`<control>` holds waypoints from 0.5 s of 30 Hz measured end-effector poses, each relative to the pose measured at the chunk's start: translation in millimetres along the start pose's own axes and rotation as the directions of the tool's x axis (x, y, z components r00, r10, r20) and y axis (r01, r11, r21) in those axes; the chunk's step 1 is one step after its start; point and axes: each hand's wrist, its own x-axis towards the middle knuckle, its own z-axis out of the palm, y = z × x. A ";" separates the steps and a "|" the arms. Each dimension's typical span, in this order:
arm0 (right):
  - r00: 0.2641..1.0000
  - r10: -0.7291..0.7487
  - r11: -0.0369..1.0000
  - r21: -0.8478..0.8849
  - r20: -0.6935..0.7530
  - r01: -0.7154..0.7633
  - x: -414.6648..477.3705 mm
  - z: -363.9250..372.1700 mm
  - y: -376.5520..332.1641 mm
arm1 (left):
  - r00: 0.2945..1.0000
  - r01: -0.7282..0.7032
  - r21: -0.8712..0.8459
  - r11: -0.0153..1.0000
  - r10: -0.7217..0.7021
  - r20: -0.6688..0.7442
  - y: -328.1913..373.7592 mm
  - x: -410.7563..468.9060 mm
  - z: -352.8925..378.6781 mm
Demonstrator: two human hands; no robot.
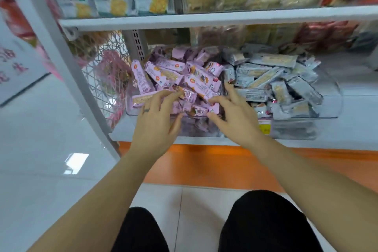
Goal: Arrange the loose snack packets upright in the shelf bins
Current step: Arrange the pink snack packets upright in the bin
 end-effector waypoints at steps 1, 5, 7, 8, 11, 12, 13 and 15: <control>1.000 -0.009 1.000 0.015 0.012 0.009 0.5 -0.9 0.7 | 1.000 0.018 0.009 1.000 -0.018 0.014 0.2 -2.5 -2.1; 0.999 -0.026 0.996 0.090 0.031 0.023 0.5 -3.5 3.3 | 0.992 0.083 0.060 0.995 -0.088 0.093 -7.4 -8.8 -10.6; 0.999 -0.029 0.993 0.117 0.035 0.025 0.3 -5.4 3.6 | 0.989 0.082 0.076 0.994 -0.091 0.120 -12.6 -8.7 -16.1; 0.999 -0.025 0.992 0.124 0.039 0.020 0.3 -6.7 3.0 | 0.987 0.082 0.080 0.993 -0.093 0.135 -15.8 -7.9 -18.3; 0.997 0.014 0.987 0.159 0.072 -0.025 0.3 -9.6 -1.3 | 0.973 0.113 0.061 0.992 -0.123 0.198 -26.2 -5.0 -23.2; 0.998 0.025 0.984 0.174 0.062 -0.036 -0.5 -10.5 -5.3 | 0.968 0.122 0.052 0.991 -0.130 0.216 -29.6 -4.1 -24.4; 1.000 0.024 0.985 0.170 0.019 -0.027 -1.3 -11.3 -10.7 | 0.964 0.125 0.051 0.991 -0.133 0.232 -33.0 -3.4 -25.6; 0.995 -0.046 0.993 0.103 -0.090 0.055 -1.5 -12.3 -26.7 | 0.959 0.118 0.046 0.992 -0.126 0.255 -39.6 -3.7 -27.4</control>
